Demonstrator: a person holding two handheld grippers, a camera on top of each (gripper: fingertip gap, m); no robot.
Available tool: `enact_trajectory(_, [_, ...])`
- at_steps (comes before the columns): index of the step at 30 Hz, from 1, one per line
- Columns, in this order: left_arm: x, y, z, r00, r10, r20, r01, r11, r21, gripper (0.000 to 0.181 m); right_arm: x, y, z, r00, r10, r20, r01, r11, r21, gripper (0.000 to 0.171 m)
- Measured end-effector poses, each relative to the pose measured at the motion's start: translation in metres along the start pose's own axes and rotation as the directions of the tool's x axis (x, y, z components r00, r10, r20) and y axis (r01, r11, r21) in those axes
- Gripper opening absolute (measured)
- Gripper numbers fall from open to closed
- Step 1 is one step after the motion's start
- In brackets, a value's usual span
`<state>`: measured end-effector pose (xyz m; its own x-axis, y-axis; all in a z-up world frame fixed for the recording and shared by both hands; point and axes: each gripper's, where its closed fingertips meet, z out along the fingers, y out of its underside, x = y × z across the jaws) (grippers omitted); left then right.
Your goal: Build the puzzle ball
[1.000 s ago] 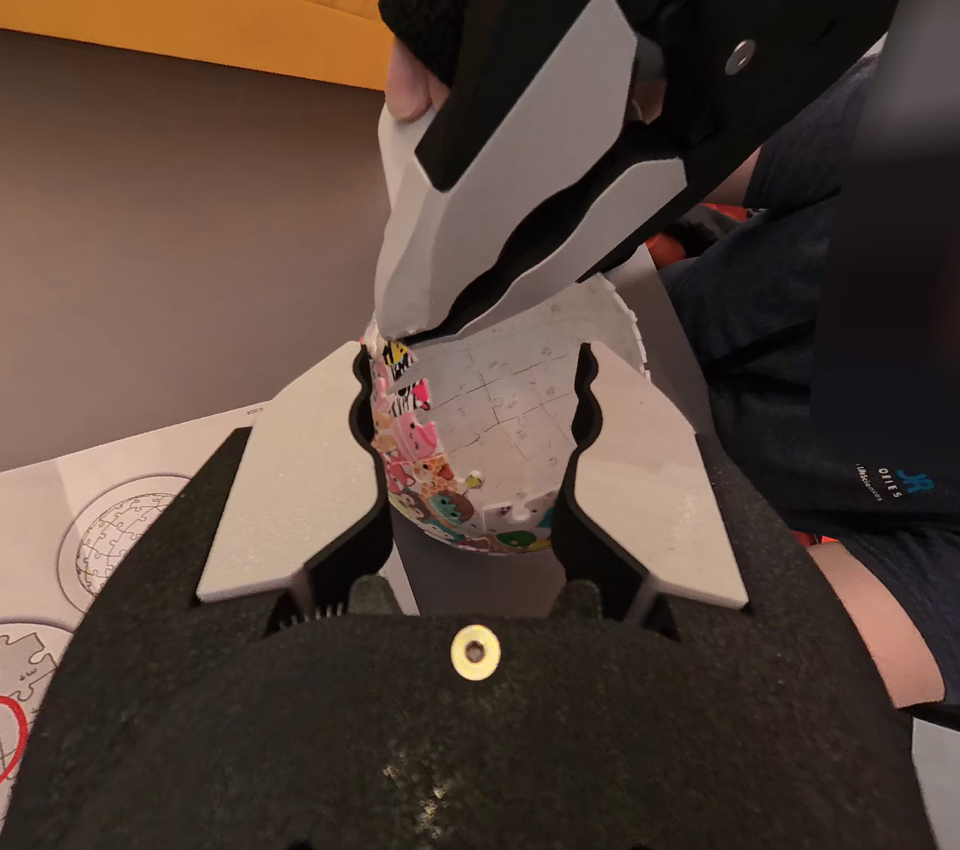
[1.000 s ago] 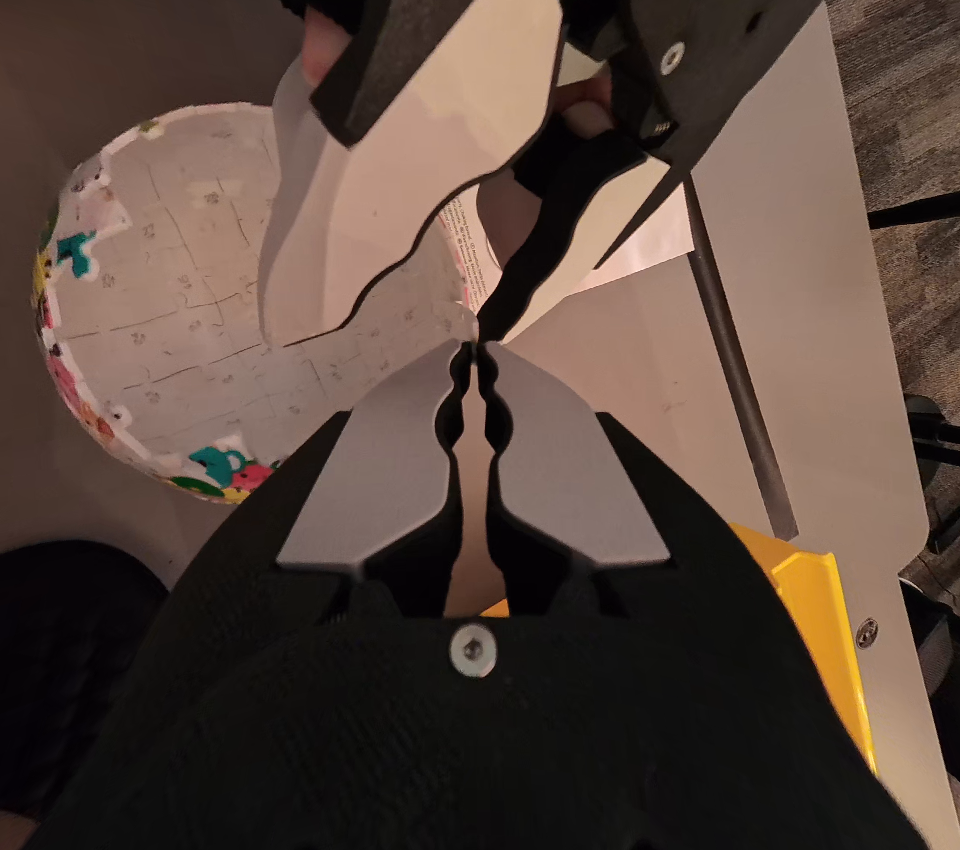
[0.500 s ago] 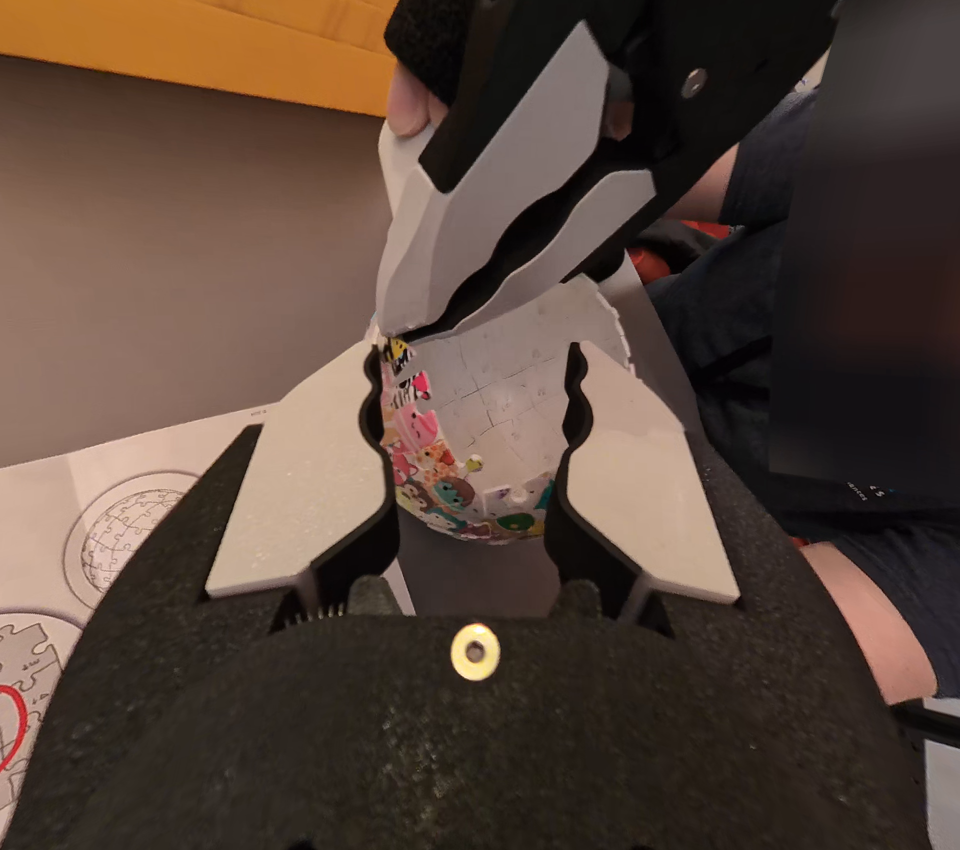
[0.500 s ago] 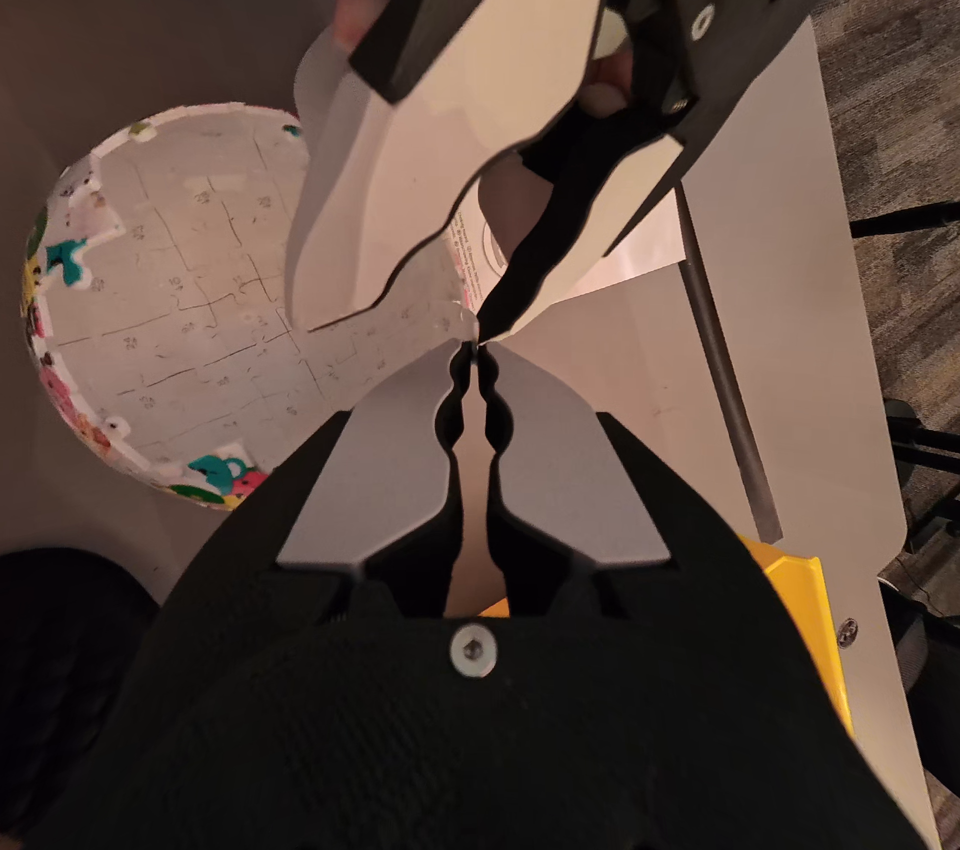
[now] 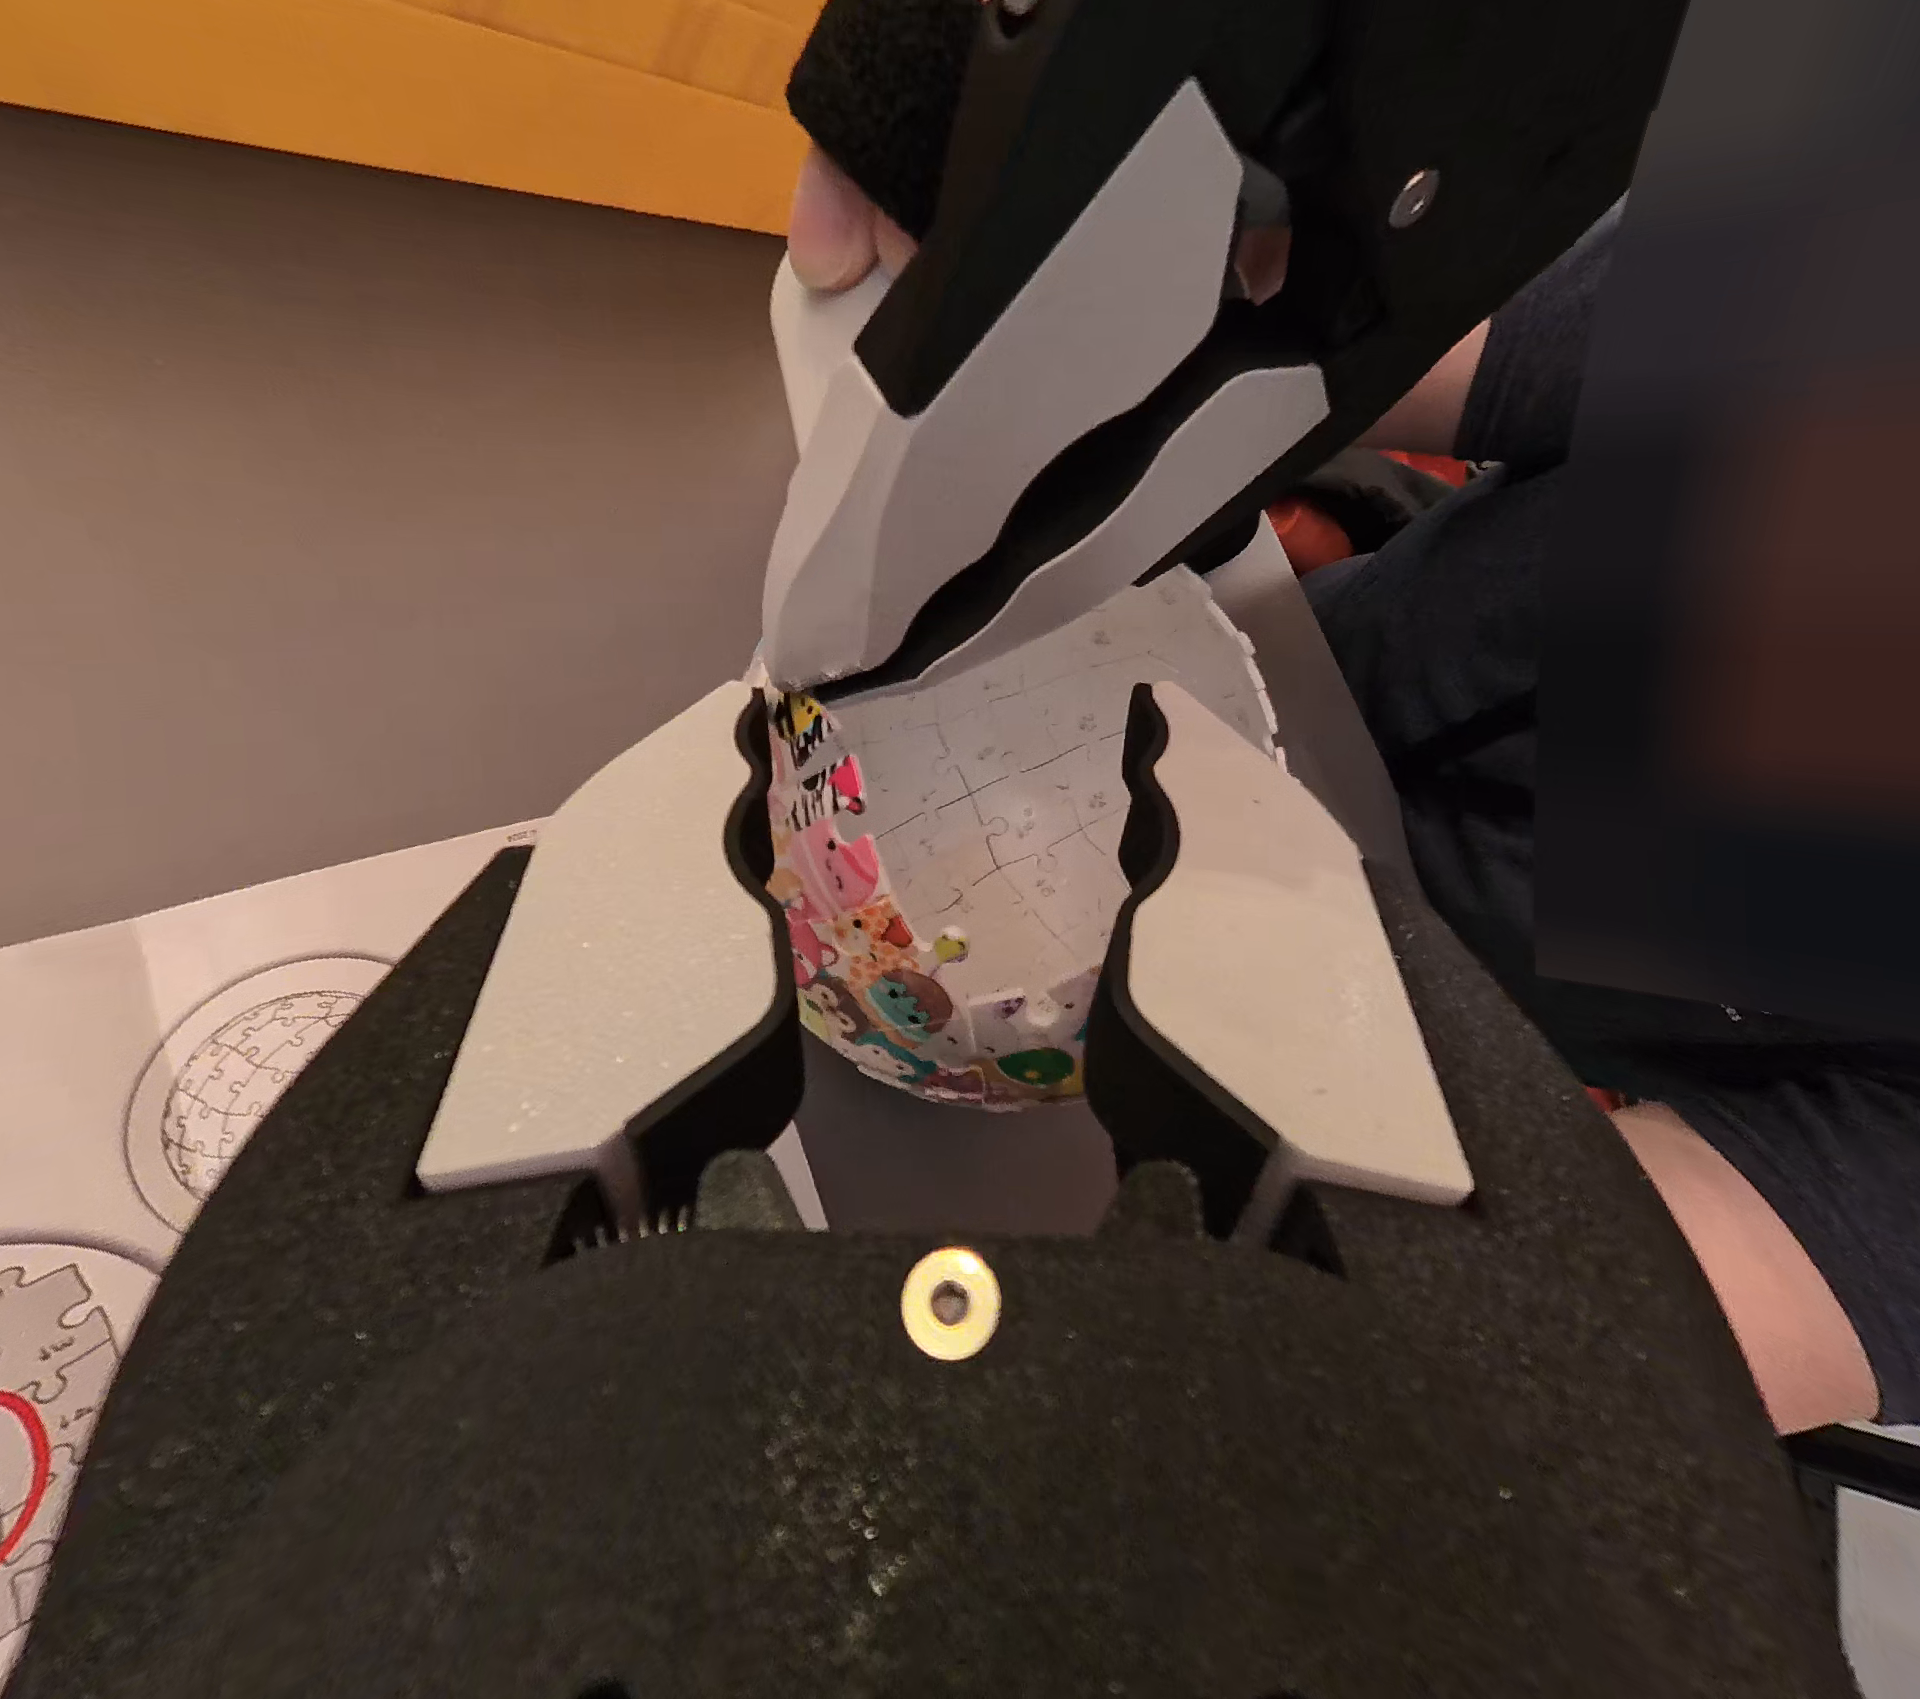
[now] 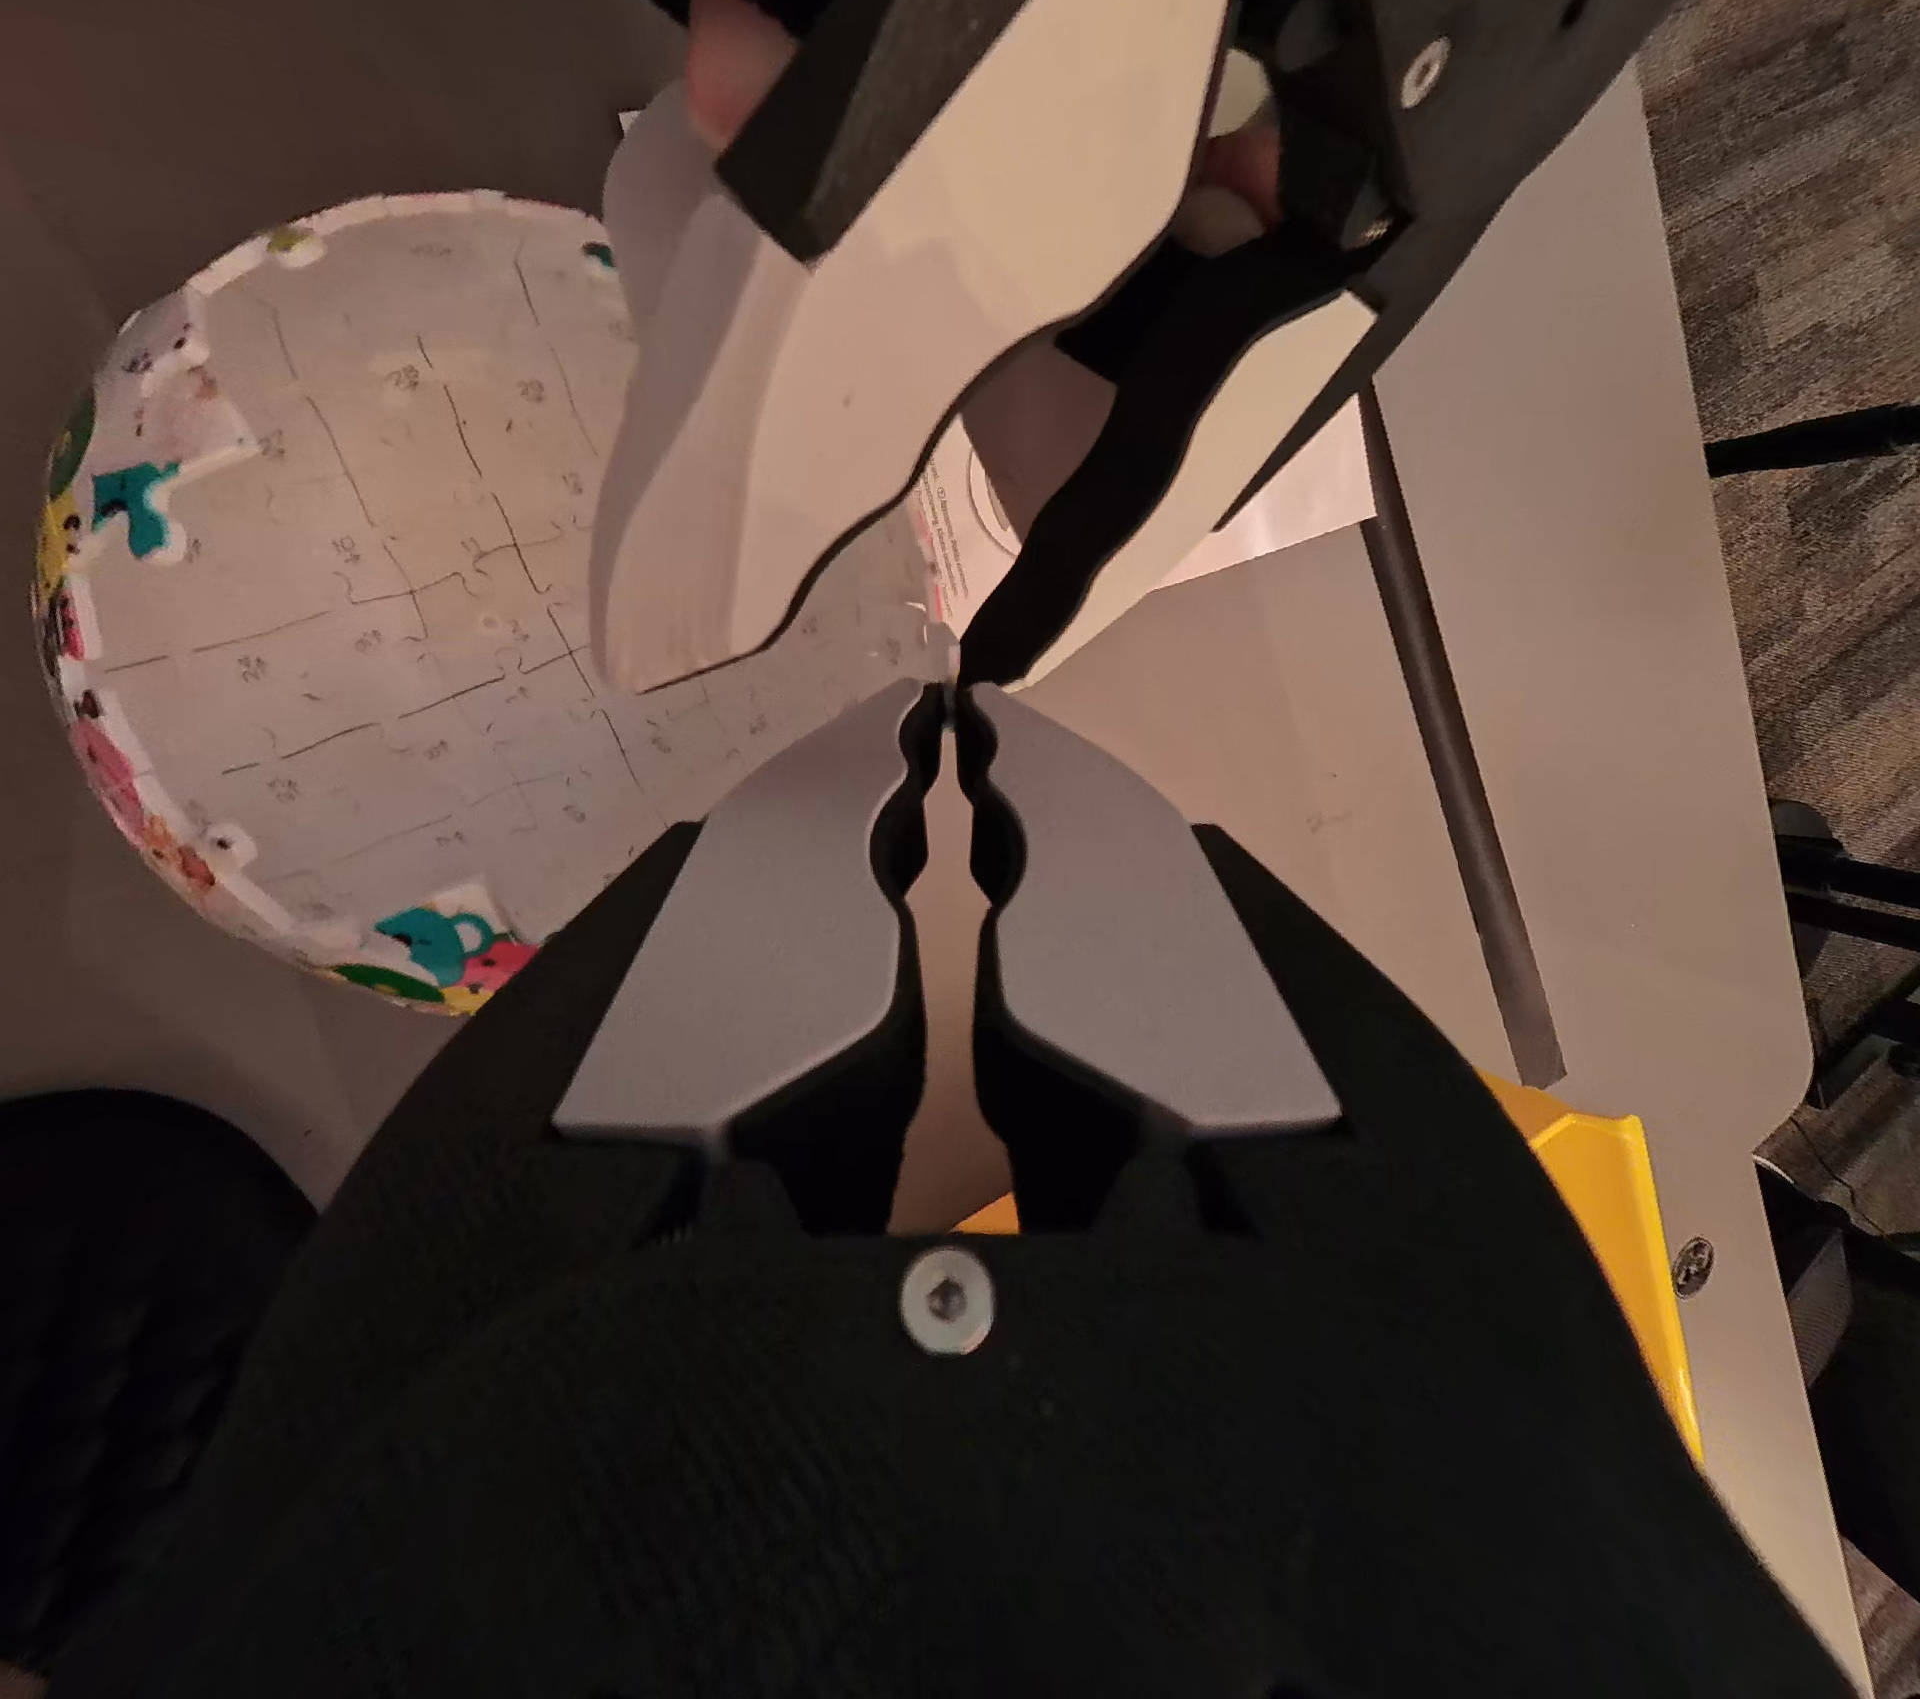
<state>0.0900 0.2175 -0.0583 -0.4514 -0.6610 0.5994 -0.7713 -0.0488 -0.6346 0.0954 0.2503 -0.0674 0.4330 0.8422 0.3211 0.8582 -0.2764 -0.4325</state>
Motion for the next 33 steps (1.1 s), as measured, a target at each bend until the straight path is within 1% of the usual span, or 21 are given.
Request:
enact_trajectory(7, [-0.0012, 0.0001, 0.0032, 1.0, -0.012, 0.005, 0.012, 1.0, -0.011, 0.067, 0.0006, 0.003, 0.0019, 1.0, -0.018, -0.013, 0.018, 0.999, -0.027, 0.004])
enact_trajectory(11, [-0.0011, -0.0004, 0.0028, 1.0, -0.018, -0.001, 0.018, 1.0, -0.006, 0.065, 0.0003, 0.0021, 0.0013, 0.999, -0.04, -0.023, 0.04, 0.999, -0.03, 0.004])
enact_trajectory(18, [-0.002, -0.0004, 0.0026, 1.0, -0.009, -0.002, 0.009, 1.0, -0.002, 0.064, 0.0008, 0.0036, 0.0011, 0.999, -0.034, -0.015, 0.034, 0.999, -0.02, 0.004])
enact_trajectory(23, [-0.0027, -0.0008, 0.0023, 1.0, -0.014, -0.003, 0.014, 1.0, 0.001, 0.062, 0.0014, 0.0036, 0.0012, 0.996, -0.082, -0.036, 0.081, 0.996, -0.022, 0.005])
enact_trajectory(28, [-0.0022, -0.0013, 0.0032, 1.0, -0.016, -0.009, 0.016, 1.0, 0.0, 0.064, 0.0016, 0.0051, 0.0012, 0.996, -0.083, -0.041, 0.081, 0.996, -0.042, 0.005])
enact_trajectory(33, [-0.0038, -0.003, 0.0028, 0.998, -0.052, -0.038, 0.053, 0.998, 0.02, 0.064, 0.0024, 0.0076, 0.0019, 0.997, -0.061, -0.035, 0.06, 0.997, -0.051, 0.005])
